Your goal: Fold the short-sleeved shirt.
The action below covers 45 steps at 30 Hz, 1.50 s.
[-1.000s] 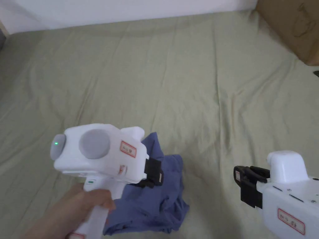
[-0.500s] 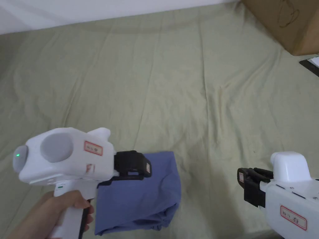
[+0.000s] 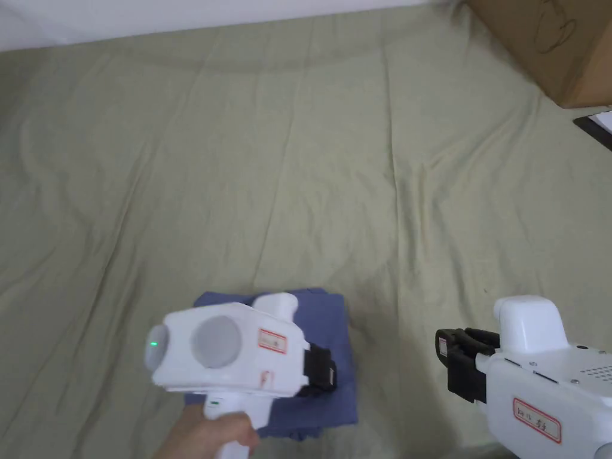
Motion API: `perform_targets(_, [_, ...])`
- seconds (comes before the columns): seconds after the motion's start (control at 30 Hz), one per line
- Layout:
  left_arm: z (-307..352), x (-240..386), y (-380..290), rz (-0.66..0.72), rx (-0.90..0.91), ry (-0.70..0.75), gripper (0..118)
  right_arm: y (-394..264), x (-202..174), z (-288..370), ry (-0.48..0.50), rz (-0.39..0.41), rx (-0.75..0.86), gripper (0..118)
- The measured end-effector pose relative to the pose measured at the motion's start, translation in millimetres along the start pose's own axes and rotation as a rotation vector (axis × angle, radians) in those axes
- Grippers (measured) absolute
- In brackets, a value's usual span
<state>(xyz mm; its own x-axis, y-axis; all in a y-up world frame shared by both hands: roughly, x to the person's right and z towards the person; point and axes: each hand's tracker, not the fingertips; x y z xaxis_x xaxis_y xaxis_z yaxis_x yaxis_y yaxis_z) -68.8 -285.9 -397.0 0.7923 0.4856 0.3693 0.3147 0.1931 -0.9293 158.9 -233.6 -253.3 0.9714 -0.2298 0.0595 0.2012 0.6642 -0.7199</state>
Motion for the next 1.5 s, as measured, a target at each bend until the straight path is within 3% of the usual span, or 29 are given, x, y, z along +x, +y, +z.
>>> perform_targets(0.17, [-14,13,-5,-0.005,-0.007,-0.061,6,-1,3,6,-0.011,-0.006,0.000,0])
perform_targets(0.33, [26,8,-13,-0.051,0.059,-0.126,6,3,-6,2,0.002,0.022,-0.011,0])
perform_targets(0.5, [97,-48,-32,0.052,0.199,-0.153,7,12,-37,-19,0.121,0.081,-0.045,0])
perform_targets(0.53, [110,-65,-36,0.086,0.211,-0.166,15,14,-47,-28,0.155,0.110,-0.062,0])
perform_targets(0.57, [120,-81,-41,0.123,0.223,-0.176,35,15,-56,-37,0.172,0.127,-0.072,0])
perform_targets(0.6, [128,-98,-46,0.152,0.236,-0.185,73,16,-67,-50,0.199,0.144,-0.087,0])
perform_targets(0.63, [133,-112,-50,0.181,0.241,-0.181,96,17,-76,-62,0.223,0.155,-0.112,0])
perform_targets(0.67, [137,-126,-56,0.222,0.249,-0.163,106,17,-87,-76,0.242,0.175,-0.135,0])
perform_targets(0.7, [140,-136,-56,0.249,0.262,-0.161,106,16,-97,-90,0.254,0.205,-0.151,0])
perform_targets(0.87, [130,-191,-56,0.435,0.311,-0.294,106,3,-122,-153,0.181,0.313,-0.258,0])
perform_targets(1.13, [56,-212,-20,0.482,0.137,-0.551,106,10,-110,-155,0.199,0.195,-0.273,0])
perform_targets(1.23, [28,-206,-12,0.511,0.059,-0.637,106,10,-114,-154,0.190,0.236,-0.270,0])
perform_targets(1.3, [24,-202,-6,0.476,0.059,-0.616,105,10,-118,-151,0.178,0.279,-0.266,0])
perform_targets(1.33, [25,-201,-3,0.459,0.057,-0.604,101,11,-119,-150,0.174,0.285,-0.266,0])
perform_targets(1.37, [29,-201,-4,0.452,0.065,-0.567,83,12,-120,-149,0.171,0.283,-0.266,0])
perform_targets(1.4, [33,-202,-4,0.432,0.073,-0.474,27,12,-119,-146,0.167,0.280,-0.263,0])
perform_targets(1.43, [32,-205,-4,0.425,0.058,-0.404,21,13,-119,-143,0.164,0.274,-0.252,0])
perform_targets(1.5, [33,-213,-8,0.464,0.044,-0.526,21,16,-120,-134,0.164,0.251,-0.218,0])
